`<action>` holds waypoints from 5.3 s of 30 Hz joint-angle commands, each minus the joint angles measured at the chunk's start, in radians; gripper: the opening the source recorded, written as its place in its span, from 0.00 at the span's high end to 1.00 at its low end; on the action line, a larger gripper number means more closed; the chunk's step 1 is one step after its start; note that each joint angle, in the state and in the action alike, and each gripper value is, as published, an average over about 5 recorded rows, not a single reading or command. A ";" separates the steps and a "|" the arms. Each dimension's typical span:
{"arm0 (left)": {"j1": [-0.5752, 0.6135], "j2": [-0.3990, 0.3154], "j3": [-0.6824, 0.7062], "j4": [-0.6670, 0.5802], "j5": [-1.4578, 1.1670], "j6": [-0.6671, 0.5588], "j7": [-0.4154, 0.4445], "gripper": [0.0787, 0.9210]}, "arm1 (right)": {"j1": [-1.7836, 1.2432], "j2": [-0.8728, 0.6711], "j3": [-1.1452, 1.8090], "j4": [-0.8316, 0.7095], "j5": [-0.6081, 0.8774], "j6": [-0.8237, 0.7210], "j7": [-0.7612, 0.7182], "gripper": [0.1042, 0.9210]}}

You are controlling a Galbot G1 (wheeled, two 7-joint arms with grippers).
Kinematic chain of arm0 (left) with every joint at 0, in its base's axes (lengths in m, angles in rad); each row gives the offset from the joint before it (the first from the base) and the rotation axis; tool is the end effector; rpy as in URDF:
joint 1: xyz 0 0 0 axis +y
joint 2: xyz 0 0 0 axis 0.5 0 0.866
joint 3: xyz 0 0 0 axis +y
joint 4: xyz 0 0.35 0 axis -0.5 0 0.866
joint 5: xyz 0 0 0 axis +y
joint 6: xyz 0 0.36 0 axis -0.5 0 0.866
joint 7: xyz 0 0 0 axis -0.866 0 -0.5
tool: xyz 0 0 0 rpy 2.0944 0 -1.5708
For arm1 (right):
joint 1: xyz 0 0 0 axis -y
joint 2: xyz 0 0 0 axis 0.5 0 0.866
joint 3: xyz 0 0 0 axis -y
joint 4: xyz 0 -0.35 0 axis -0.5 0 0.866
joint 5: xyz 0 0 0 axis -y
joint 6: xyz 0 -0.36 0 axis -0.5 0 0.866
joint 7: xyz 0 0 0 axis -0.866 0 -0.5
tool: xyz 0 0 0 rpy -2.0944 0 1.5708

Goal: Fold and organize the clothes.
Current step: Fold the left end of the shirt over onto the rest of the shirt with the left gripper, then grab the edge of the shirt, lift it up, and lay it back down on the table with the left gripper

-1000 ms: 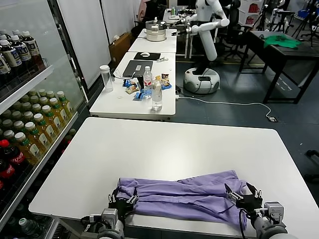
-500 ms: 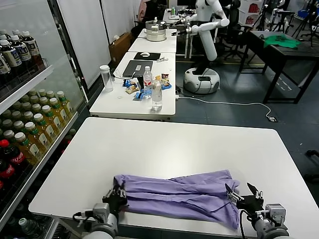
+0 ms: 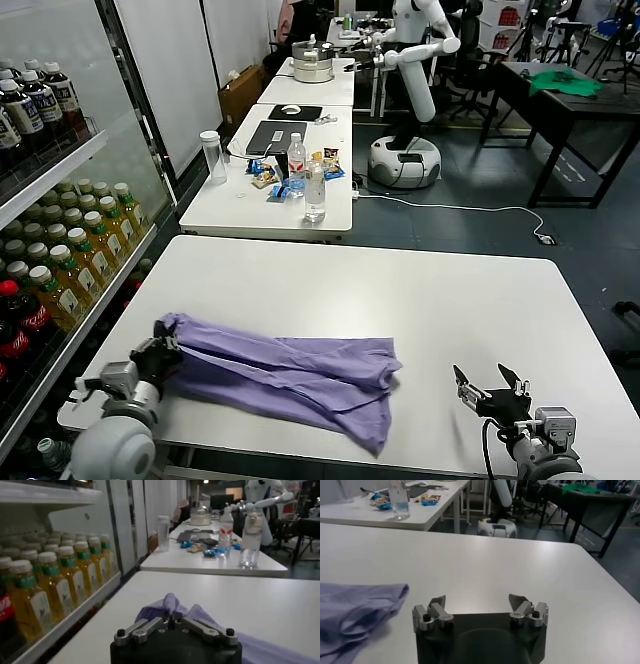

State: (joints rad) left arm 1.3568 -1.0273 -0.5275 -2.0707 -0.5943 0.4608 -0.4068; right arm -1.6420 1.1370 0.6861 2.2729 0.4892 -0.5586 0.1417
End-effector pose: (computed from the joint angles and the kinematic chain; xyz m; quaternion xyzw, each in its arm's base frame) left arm 0.2548 0.0928 -0.2403 0.0669 -0.9831 -0.0205 0.1692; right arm 0.1754 -0.0897 -0.2248 0.0155 -0.9743 0.0164 0.2242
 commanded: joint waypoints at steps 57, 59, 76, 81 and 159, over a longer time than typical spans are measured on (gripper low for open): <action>-0.083 -0.043 0.012 0.261 -0.068 0.028 0.023 0.68 | -0.026 0.027 0.021 0.007 -0.016 0.009 -0.007 0.12; -0.080 -0.038 -0.003 0.238 -0.074 0.009 0.022 0.76 | -0.026 0.027 0.021 0.007 -0.016 0.009 -0.007 0.12; -0.066 0.034 -0.169 0.006 -0.202 -0.007 0.013 0.92 | -0.001 0.021 0.003 -0.020 -0.015 0.010 -0.006 0.12; -0.025 -0.013 -0.130 -0.151 -0.318 0.014 -0.018 0.92 | 0.005 0.021 -0.004 -0.029 -0.016 0.010 -0.005 0.12; -0.047 -0.133 0.234 0.151 0.136 -0.032 -0.002 0.12 | 0.007 0.044 -0.025 -0.065 -0.058 0.043 -0.017 0.12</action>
State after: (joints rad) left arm 1.3088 -1.1911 -0.2683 -1.9756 -0.4650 0.4136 -0.4121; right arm -1.6392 1.1822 0.6623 2.2103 0.4305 -0.5159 0.1243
